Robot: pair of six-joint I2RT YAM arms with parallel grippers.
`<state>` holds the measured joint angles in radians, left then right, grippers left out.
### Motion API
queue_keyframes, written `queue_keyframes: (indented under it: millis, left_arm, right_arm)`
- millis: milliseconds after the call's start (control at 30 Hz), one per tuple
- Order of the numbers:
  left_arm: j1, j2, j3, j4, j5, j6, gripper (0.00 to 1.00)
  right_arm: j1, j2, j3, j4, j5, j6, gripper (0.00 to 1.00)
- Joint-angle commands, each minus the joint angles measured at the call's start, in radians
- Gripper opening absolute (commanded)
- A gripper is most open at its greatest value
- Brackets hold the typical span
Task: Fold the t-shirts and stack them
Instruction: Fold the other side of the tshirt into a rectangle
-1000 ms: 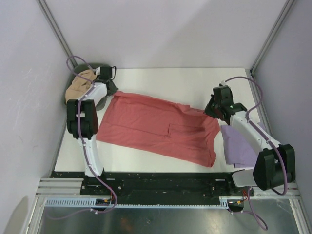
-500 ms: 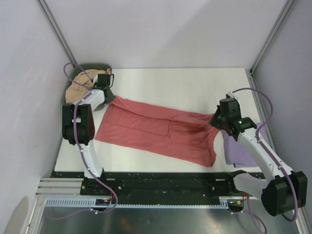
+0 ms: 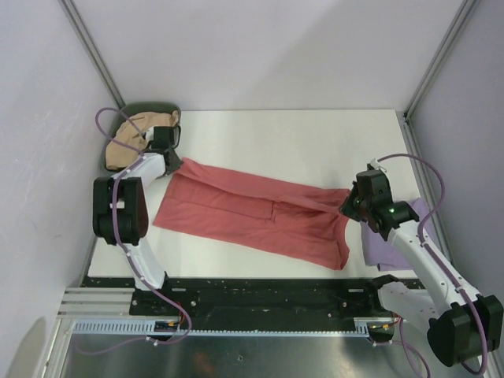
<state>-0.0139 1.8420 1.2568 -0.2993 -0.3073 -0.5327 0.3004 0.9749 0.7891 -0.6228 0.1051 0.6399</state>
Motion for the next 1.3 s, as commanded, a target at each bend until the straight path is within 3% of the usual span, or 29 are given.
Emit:
queue_keyframes:
  millis: [0, 367, 400, 533, 633, 1000, 1267]
  left_arm:
    - [0.011, -0.066, -0.044, 0.044, -0.038, -0.011, 0.00]
    - [0.011, -0.122, -0.138, 0.045, -0.084, -0.085, 0.05]
    - [0.011, -0.127, -0.142, 0.044, -0.088, -0.087, 0.08]
    - [0.011, -0.162, -0.171, 0.047, -0.085, -0.104, 0.40]
    - [0.011, -0.184, -0.186, 0.060, -0.059, -0.093, 0.47]
    - [0.011, -0.075, -0.129, 0.066, 0.007, -0.039, 0.33]
    - [0.011, -0.040, -0.117, 0.064, 0.009, -0.031, 0.32]
  right_arm:
    - [0.008, -0.025, -0.024, -0.008, 0.012, 0.023, 0.00]
    - [0.011, -0.013, -0.084, 0.019, -0.004, 0.033, 0.00]
    - [0.012, -0.012, -0.085, 0.020, -0.006, 0.032, 0.00]
    - [0.012, -0.007, -0.088, 0.022, -0.006, 0.026, 0.00]
    - [0.013, -0.003, -0.089, 0.030, -0.012, 0.024, 0.00]
    - [0.017, 0.022, -0.090, 0.059, -0.027, 0.023, 0.00]
    - [0.019, 0.034, -0.090, 0.072, -0.034, 0.024, 0.00]
